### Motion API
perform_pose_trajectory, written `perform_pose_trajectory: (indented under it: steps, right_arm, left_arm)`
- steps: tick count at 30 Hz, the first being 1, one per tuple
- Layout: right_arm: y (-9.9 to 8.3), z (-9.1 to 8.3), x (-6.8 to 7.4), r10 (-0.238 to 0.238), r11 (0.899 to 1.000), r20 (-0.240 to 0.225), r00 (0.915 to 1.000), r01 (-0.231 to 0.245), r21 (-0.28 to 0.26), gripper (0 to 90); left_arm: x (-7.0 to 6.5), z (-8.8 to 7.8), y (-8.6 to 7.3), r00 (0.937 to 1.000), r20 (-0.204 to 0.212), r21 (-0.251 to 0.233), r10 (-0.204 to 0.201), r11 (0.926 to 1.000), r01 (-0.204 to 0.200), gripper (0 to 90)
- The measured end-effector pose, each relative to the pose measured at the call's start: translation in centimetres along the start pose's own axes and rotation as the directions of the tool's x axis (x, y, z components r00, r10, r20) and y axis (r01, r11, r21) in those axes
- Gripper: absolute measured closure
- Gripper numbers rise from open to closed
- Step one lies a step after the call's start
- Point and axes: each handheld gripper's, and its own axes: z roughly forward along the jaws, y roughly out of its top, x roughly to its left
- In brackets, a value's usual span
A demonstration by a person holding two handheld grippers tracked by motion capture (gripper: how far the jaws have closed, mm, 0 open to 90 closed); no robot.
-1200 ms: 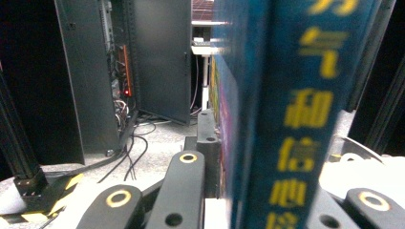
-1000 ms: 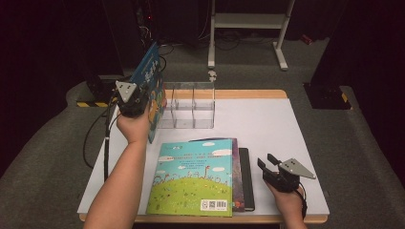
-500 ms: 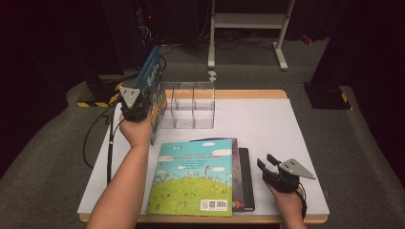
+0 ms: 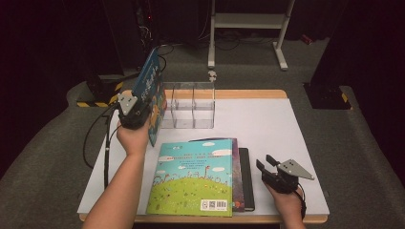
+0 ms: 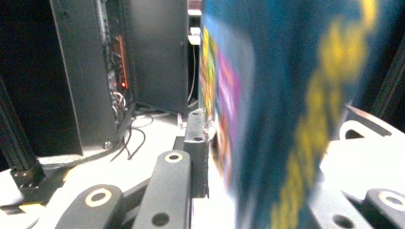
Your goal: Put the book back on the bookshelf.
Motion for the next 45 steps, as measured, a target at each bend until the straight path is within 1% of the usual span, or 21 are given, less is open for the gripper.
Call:
perform_pose_trajectory:
  steps: [2, 3, 5, 7, 8, 9, 10, 11, 12, 13, 14, 15, 16, 17, 19, 27, 34, 45]
  right_arm:
    - [0.0, 0.0, 0.1, 0.000, 1.000, -0.001, 1.0000, 0.000, 0.002, 52.6]
    - [0.0, 0.0, 0.1, 0.000, 1.000, -0.001, 1.0000, 0.000, 0.002, 52.6]
    - [0.0, 0.1, 0.2, -0.004, 1.000, -0.003, 1.0000, 0.004, 0.003, 52.5]
    - [0.0, 0.1, 0.2, -0.004, 1.000, -0.003, 1.0000, 0.004, 0.003, 52.5]
    - [0.0, 0.1, 0.3, -0.005, 1.000, -0.005, 1.0000, 0.005, 0.004, 52.4]
    - [0.0, 0.1, 0.3, -0.005, 1.000, -0.005, 1.0000, 0.005, 0.004, 52.4]
    - [0.0, 0.1, 0.3, -0.006, 1.000, -0.005, 1.0000, 0.006, 0.003, 52.3]
    - [0.0, 0.1, 0.3, -0.005, 1.000, -0.005, 1.0000, 0.005, 0.004, 52.3]
    - [0.0, 0.1, 0.3, -0.005, 1.000, -0.005, 1.0000, 0.005, 0.004, 52.3]
    - [0.0, 0.2, 0.3, -0.005, 1.000, -0.005, 1.0000, 0.005, 0.004, 52.3]
    - [0.0, 0.2, 0.3, -0.008, 1.000, -0.006, 1.0000, 0.008, 0.007, 52.3]
    - [0.0, 0.2, 0.3, -0.008, 1.000, -0.006, 1.0000, 0.008, 0.007, 52.3]
    - [0.0, 0.2, 0.4, -0.011, 1.000, -0.006, 0.9999, 0.011, 0.007, 52.3]
    - [0.0, 0.2, 0.4, -0.011, 1.000, -0.006, 0.9999, 0.011, 0.006, 52.4]
    - [0.0, 0.1, 0.3, -0.010, 1.000, -0.006, 0.9999, 0.010, 0.005, 52.4]
    - [0.0, 0.1, 0.3, -0.013, 1.000, -0.007, 0.9999, 0.013, 0.005, 52.4]
    - [0.0, 0.1, 0.3, -0.012, 1.000, -0.007, 0.9999, 0.012, 0.004, 52.5]
    - [0.0, 0.1, 0.3, -0.012, 1.000, -0.007, 0.9999, 0.012, 0.005, 52.5]
  left_arm:
    - [0.4, -0.4, -0.7, 1.0000, -0.002, 0.018, -0.009, 0.9998, 0.009, 72.2]
    - [0.4, -0.4, -0.7, 1.0000, -0.002, 0.018, -0.009, 0.9998, 0.009, 72.2]
    - [0.8, -0.7, -1.3, 0.9996, -0.010, 0.034, -0.026, 0.9991, 0.027, 72.4]
    - [1.1, -0.9, -1.8, 0.9994, -0.019, 0.044, -0.030, 0.9985, 0.031, 73.0]
    - [1.4, -1.3, -2.1, 0.9990, -0.022, 0.047, -0.040, 0.9980, 0.041, 75.5]
    - [1.4, -1.3, -2.1, 0.9990, -0.022, 0.047, -0.040, 0.9980, 0.041, 77.3]
    - [1.4, -1.5, -2.2, 0.9992, -0.031, 0.040, -0.024, 0.9989, 0.025, 77.9]
    - [1.4, -1.5, -2.2, 0.9992, -0.031, 0.040, -0.024, 0.9989, 0.025, 79.4]
    - [1.4, -1.5, -2.3, 0.9990, -0.043, 0.033, -0.015, 0.9993, 0.017, 79.4]
    - [1.4, -1.5, -2.3, 0.9988, -0.044, 0.030, -0.023, 0.9993, 0.024, 80.8]
    - [1.4, -1.4, -2.4, 0.9992, -0.041, 0.025, -0.006, 0.9997, 0.007, 81.7]
    - [1.4, -1.4, -2.4, 0.9992, -0.041, 0.025, -0.006, 0.9997, 0.007, 82.0]
    - [1.2, -1.3, -2.4, 0.9985, -0.055, 0.017, -0.005, 0.9998, 0.006, 82.3]
    - [1.2, -1.2, -2.4, 0.9982, -0.059, 0.014, -0.009, 0.9999, 0.010, 82.4]
    - [1.1, -1.1, -2.5, 0.9980, -0.062, 0.013, -0.010, 0.9999, 0.011, 82.5]
    - [0.8, -0.5, -2.6, 0.9972, -0.074, 0.012, 0.003, 0.9999, -0.002, 82.6]
    - [1.0, -0.1, -2.5, 0.9964, -0.083, 0.002, -0.016, 0.9999, 0.017, 82.6]
    - [1.3, -0.1, -2.4, 0.9961, -0.084, 0.008, -0.025, 0.9996, 0.026, 81.7]
